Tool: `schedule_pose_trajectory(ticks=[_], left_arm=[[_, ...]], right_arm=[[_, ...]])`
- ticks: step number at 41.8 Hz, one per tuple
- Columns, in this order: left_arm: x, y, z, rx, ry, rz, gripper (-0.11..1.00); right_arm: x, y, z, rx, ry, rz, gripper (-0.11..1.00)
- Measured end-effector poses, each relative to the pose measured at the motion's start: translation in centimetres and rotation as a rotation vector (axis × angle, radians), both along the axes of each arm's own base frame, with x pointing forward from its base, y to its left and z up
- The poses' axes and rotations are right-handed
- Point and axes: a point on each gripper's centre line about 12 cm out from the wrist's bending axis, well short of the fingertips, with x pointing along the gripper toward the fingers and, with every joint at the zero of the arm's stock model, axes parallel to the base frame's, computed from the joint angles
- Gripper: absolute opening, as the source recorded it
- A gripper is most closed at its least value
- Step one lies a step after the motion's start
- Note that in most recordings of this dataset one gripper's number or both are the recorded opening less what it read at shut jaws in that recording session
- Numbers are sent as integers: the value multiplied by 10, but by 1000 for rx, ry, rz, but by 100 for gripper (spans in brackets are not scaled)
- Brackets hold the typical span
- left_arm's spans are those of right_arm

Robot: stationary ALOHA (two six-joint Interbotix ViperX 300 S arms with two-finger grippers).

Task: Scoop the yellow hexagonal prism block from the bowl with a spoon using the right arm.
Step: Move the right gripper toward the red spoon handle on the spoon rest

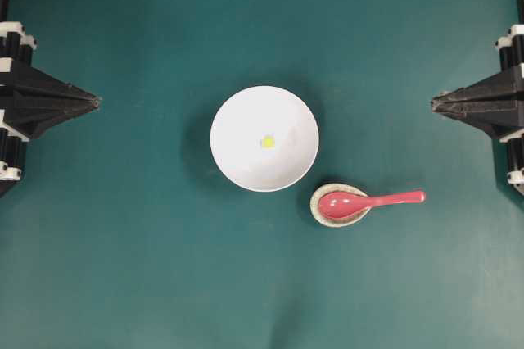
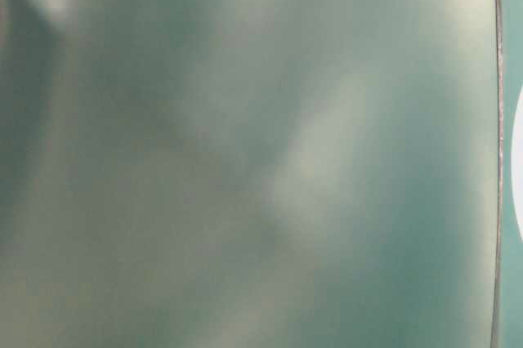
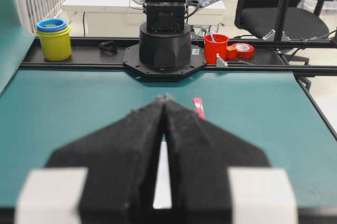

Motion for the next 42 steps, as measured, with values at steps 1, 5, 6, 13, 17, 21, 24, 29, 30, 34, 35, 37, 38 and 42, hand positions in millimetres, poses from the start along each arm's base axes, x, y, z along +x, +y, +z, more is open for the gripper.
schedule_pose_trajectory(ticks=[1,5,6,13,17,21,24,29,30,34,35,37,38,42], left_arm=[[0,0,0,0,0,2,0],[-4,1,6,9,-29,3,0],[-5,1,8,11,-37,3,0],[-7,1,11,9,-51,4,0],[-7,1,10,11,-46,5,0],[-6,1,9,11,-43,4,0],[-6,1,9,9,-43,4,0],[-6,1,9,11,-41,4,0],[-6,1,8,11,-40,4,0],[-6,1,9,12,-40,4,0],[-6,1,9,11,-38,6,0],[-6,1,8,12,-35,4,0],[-6,1,8,11,-35,4,0],[-6,1,7,9,-29,6,0]], right_arm=[[0,0,0,-2,0,0,-1],[0,0,0,0,2,0,0],[0,0,1,-1,0,0,0],[0,0,1,-2,2,0,0],[0,0,1,-3,2,0,1],[1,0,0,-3,5,0,12],[2,0,-1,-3,9,0,27],[3,0,-2,-2,15,0,48],[3,0,-2,-3,17,0,50],[6,0,-6,-3,35,0,55],[7,0,-7,0,41,0,55],[10,0,-12,-2,58,1,55],[11,0,-13,-3,66,2,55],[17,1,-24,1,95,5,55]])
